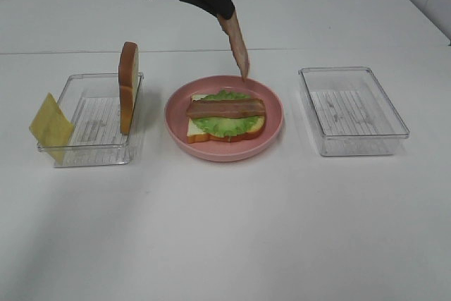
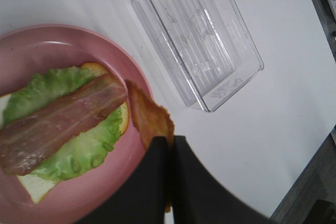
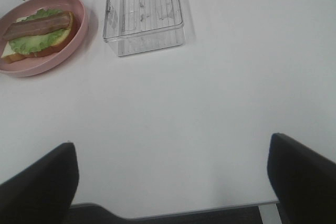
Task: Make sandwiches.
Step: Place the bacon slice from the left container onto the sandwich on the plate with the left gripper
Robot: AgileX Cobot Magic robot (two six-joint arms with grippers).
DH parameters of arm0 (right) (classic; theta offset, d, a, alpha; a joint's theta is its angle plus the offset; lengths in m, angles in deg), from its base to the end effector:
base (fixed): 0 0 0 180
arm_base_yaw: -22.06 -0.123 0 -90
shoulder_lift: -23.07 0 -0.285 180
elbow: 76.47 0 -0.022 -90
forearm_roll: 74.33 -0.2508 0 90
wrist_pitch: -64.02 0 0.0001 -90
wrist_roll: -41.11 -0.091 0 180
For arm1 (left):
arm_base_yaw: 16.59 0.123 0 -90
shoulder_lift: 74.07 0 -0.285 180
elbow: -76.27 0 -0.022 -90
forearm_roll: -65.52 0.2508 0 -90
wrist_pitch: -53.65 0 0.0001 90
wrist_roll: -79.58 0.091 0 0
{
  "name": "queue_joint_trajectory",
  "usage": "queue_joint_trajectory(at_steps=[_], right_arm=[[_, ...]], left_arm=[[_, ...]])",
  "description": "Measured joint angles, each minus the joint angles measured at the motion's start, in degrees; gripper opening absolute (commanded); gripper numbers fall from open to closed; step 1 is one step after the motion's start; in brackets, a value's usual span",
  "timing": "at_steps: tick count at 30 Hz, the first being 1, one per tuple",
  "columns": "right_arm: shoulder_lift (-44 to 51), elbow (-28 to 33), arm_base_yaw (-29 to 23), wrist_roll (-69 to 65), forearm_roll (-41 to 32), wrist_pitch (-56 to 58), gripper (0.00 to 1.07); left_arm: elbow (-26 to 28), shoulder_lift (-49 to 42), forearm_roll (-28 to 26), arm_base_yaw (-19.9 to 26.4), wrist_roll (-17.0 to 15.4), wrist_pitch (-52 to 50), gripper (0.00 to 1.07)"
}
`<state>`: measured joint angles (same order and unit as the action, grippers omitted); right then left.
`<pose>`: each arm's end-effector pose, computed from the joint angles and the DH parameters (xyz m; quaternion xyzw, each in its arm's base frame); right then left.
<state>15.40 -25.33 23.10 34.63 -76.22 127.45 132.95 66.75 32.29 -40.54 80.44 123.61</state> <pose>-0.0024 0.0027 0.2611 0.0568 0.8737 0.0394 0.4816 0.4438 -0.2484 0.2826 0.1661 0.9197 -0.3210 0.1536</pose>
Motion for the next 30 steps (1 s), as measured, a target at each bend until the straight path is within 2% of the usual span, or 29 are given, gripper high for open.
queue_joint_trajectory(at_steps=[12, 20, 26, 30], right_arm=[[0.00, 0.00, 0.00, 0.00, -0.06, 0.00, 0.93], [0.00, 0.00, 0.00, 0.00, -0.06, 0.00, 0.93], [0.00, 0.00, 0.00, 0.00, -0.06, 0.00, 0.93], [0.00, 0.00, 0.00, 0.00, -0.06, 0.00, 0.93]], left_arm=[[0.00, 5.44, -6.88, -0.74, 4.64, -5.56, 0.00], [0.00, 7.51, -9.22, -0.74, 5.73, -6.70, 0.00], [0.06, 9.28, -8.48, -0.74, 5.90, -4.81, 0.00], [0.06, 9.68, -2.52, -0.69, 4.35, -4.07, 0.00]])
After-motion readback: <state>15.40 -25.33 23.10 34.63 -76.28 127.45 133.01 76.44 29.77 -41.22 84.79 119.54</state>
